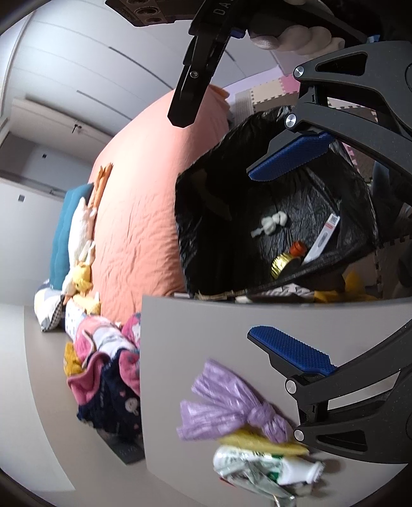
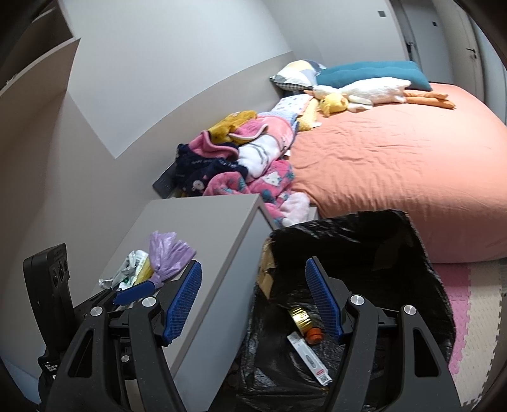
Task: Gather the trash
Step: 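Grasp the crumpled silver wrapper with the left tool while the right tool grasps the purple bag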
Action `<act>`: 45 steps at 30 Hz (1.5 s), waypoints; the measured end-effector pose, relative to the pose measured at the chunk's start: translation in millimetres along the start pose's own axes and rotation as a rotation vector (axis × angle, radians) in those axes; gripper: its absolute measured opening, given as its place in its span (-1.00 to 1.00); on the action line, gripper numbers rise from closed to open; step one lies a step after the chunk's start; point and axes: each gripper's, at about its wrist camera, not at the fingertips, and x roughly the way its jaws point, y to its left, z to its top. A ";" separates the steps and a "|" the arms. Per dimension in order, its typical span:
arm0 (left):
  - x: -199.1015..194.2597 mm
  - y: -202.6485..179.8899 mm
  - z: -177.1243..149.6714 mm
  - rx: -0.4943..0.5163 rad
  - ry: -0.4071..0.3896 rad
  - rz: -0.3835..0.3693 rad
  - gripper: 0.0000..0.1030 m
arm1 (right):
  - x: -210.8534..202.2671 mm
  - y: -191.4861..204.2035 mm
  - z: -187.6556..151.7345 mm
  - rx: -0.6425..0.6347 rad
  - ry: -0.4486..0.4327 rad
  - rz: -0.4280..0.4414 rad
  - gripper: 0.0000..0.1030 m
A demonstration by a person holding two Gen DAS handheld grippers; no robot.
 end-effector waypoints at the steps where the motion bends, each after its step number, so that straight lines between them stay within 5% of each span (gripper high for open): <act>1: -2.0 4.6 -1.6 -0.008 -0.002 0.009 0.75 | 3.4 5.1 -0.7 -0.007 0.006 0.007 0.34; 35: -57.7 124.3 -39.1 -0.156 -0.064 0.225 0.74 | 92.7 125.3 -15.6 -0.144 0.171 0.157 0.34; 45: -53.6 158.2 -34.8 -0.158 -0.043 0.253 0.37 | 124.8 144.5 -18.0 -0.131 0.225 0.166 0.34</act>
